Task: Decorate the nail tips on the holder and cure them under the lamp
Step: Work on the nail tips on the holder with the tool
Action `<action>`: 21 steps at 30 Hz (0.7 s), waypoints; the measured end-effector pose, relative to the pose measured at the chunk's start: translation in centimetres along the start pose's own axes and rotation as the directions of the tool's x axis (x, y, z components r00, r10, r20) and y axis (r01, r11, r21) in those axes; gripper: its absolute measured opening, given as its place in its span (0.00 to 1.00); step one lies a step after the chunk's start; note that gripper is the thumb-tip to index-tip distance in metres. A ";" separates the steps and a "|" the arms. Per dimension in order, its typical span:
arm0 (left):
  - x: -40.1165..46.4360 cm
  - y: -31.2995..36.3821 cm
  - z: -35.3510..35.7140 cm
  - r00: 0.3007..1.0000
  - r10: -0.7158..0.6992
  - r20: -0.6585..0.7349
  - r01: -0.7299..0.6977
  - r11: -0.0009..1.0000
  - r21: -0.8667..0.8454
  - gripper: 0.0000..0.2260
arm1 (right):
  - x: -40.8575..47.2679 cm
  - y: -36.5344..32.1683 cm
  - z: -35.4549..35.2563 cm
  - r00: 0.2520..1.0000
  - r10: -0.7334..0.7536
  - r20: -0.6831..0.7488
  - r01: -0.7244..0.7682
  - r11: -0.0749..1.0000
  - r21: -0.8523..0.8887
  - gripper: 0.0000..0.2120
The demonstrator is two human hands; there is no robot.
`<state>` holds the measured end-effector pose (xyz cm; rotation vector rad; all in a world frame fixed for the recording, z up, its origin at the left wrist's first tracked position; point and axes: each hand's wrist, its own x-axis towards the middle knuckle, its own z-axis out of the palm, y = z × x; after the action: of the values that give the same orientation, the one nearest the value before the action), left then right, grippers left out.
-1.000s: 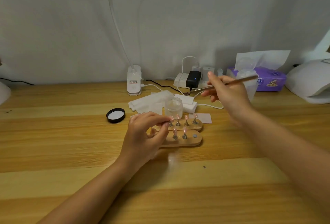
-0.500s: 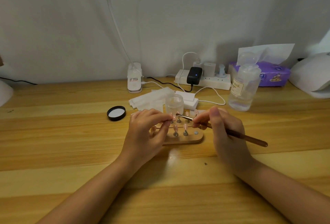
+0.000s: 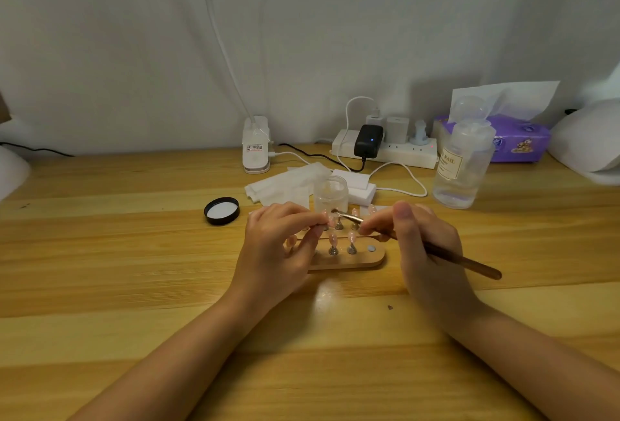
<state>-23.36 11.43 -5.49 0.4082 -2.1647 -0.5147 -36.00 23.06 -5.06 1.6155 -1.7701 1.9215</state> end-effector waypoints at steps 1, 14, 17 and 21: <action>0.0 0.0 0.0 1.000 -0.001 -0.001 0.001 1.000 0.000 0.07 | -0.1 0.0 0.0 1.000 0.003 0.007 -0.003 1.000 -0.006 0.18; 0.0 0.1 0.0 1.000 0.007 -0.011 -0.007 1.000 0.013 0.07 | -0.2 0.1 0.0 0.999 -0.040 0.015 0.041 0.998 -0.041 0.18; 0.0 0.1 0.0 1.000 0.007 -0.006 -0.007 1.000 0.007 0.07 | -0.2 0.2 -0.3 0.998 -0.044 -0.034 0.044 0.999 -0.007 0.19; 0.0 0.2 0.0 1.000 -0.007 -0.006 0.007 1.000 0.005 0.07 | 0.0 0.1 -0.1 0.999 -0.051 -0.002 0.051 0.998 -0.041 0.16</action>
<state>-23.39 11.57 -5.42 0.4194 -2.1595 -0.5118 -36.13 23.10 -5.14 1.6267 -1.7374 1.8525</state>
